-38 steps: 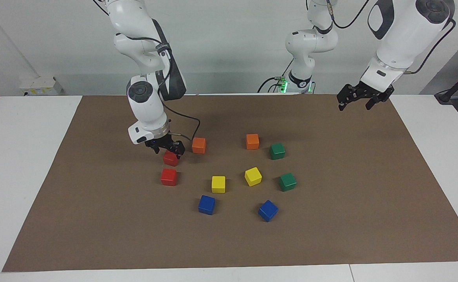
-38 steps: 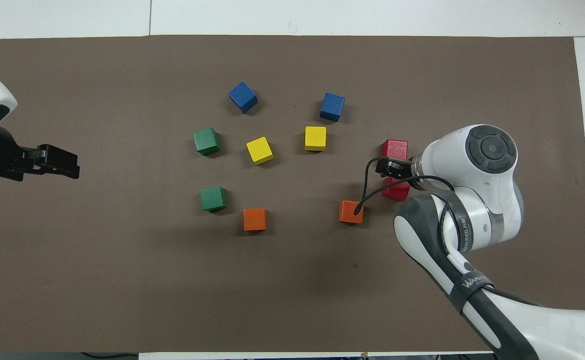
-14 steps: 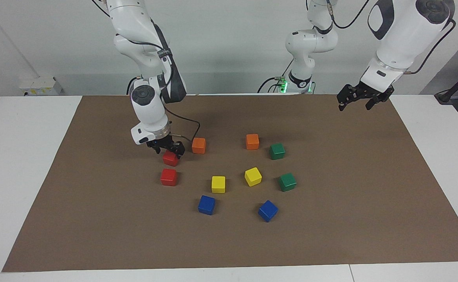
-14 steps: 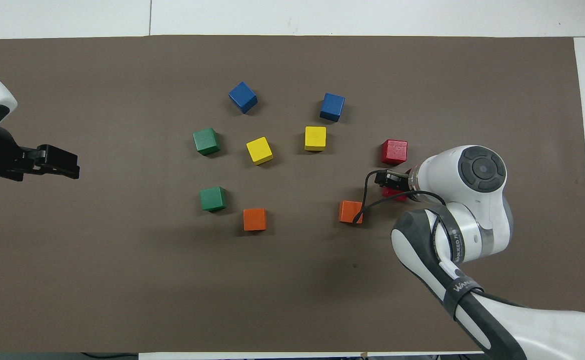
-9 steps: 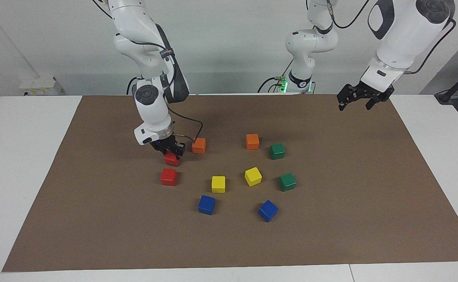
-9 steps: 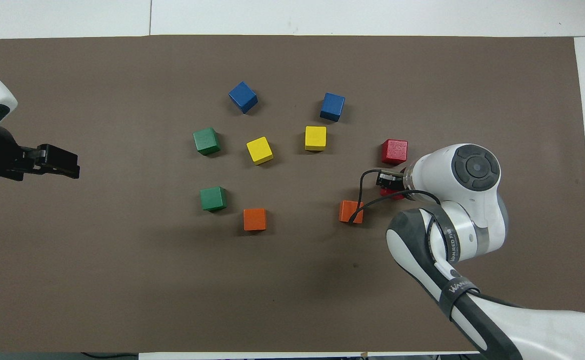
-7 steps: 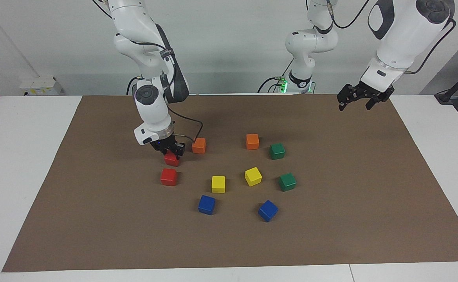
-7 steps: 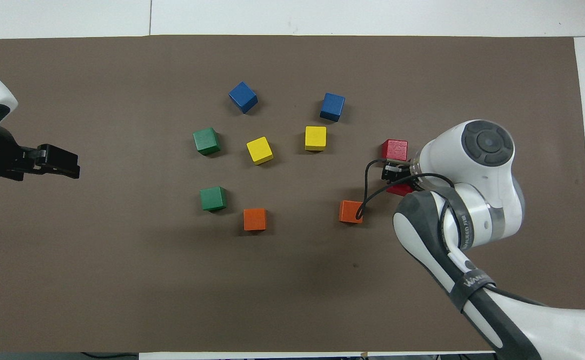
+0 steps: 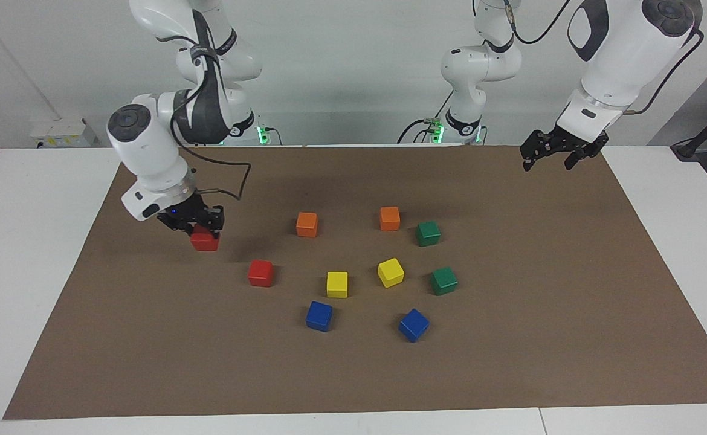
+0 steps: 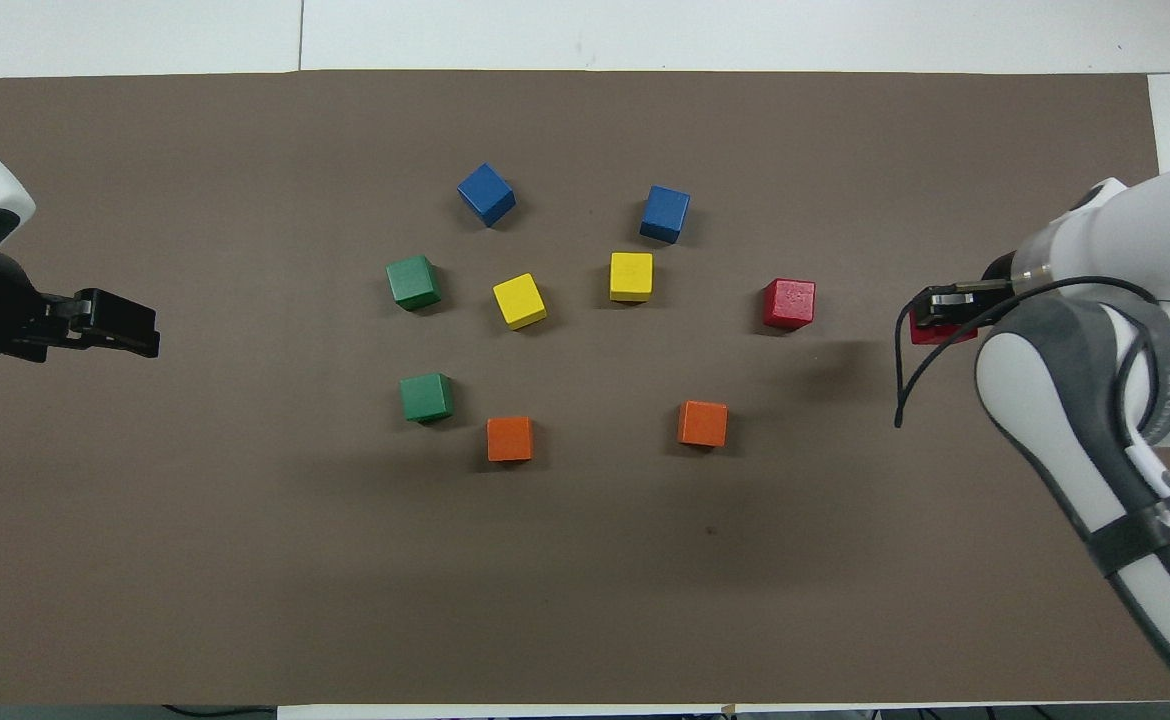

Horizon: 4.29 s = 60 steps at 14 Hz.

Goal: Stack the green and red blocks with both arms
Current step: 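Lift the red block and set it down near the right arm, then reach the left gripper to the nearer green block and grasp it, then carry the green block toward the left arm and set it down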

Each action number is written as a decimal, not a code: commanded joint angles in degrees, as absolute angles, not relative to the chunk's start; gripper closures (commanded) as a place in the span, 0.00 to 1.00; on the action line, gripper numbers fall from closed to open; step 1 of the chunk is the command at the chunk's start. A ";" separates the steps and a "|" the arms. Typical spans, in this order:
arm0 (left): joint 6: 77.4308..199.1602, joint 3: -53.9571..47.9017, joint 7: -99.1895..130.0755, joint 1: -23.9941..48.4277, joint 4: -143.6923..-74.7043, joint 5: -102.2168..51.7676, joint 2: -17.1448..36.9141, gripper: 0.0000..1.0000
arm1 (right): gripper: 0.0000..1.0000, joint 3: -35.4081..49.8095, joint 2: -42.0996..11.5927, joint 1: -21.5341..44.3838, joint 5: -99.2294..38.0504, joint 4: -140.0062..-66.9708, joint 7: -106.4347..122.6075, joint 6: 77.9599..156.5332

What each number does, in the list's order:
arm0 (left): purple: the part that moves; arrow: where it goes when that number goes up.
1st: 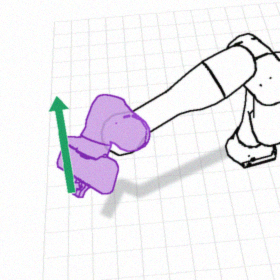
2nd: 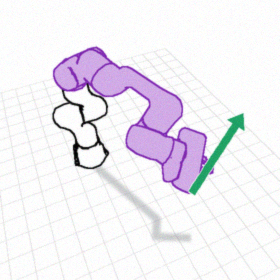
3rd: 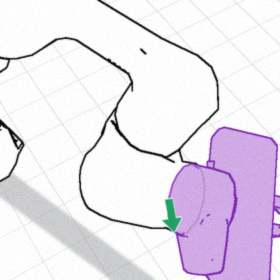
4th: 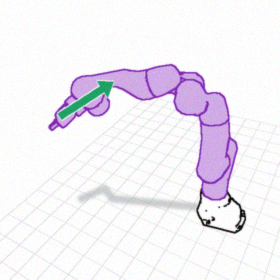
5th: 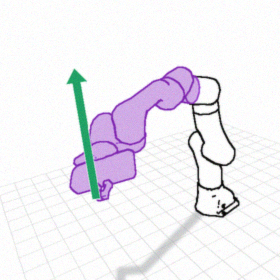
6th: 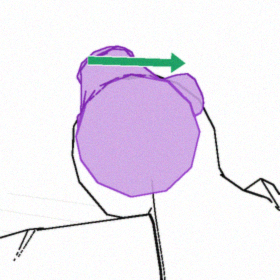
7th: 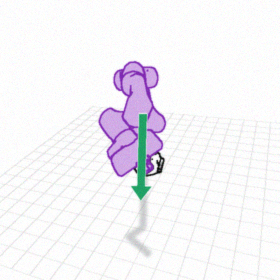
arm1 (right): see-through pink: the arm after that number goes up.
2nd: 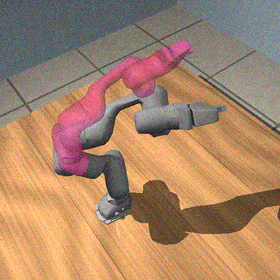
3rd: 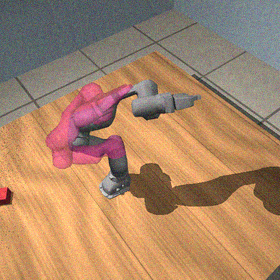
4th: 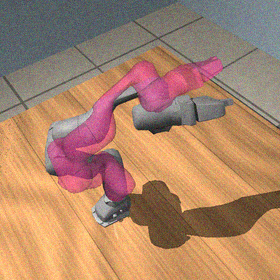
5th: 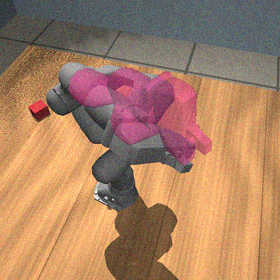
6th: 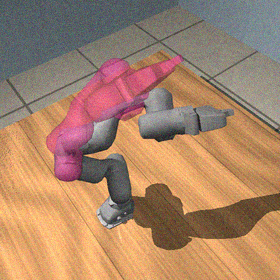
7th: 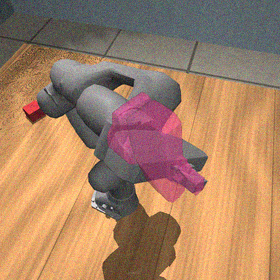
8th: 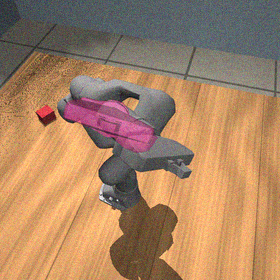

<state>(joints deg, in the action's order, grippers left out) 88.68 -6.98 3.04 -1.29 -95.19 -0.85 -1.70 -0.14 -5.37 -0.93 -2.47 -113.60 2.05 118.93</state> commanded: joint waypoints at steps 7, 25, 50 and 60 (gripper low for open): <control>89.99 -6.94 7.54 -0.53 -96.41 -0.79 -2.81 0.00 | 1.00 0.62 -8.61 -8.96 -2.29 -117.68 15.12 127.52; 126.43 -7.29 41.81 17.48 -126.00 -1.49 -2.02 0.00 | 1.00 0.53 -12.65 -9.23 -2.20 -118.83 10.81 132.27; 130.29 -7.03 34.19 19.16 -120.52 -0.97 10.46 1.00 | 0.00 1.14 -8.45 -5.82 -3.16 -112.95 7.58 117.72; 120.75 -6.77 1.96 -1.73 -113.73 -0.53 8.88 1.00 | 0.00 1.14 -16.43 11.69 0.43 -105.29 -17.48 125.84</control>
<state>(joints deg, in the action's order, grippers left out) 120.53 -6.15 7.42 1.77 -114.06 -0.90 9.16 1.33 -12.37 11.97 -1.30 -108.13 -15.15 123.31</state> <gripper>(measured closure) 0.449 0.000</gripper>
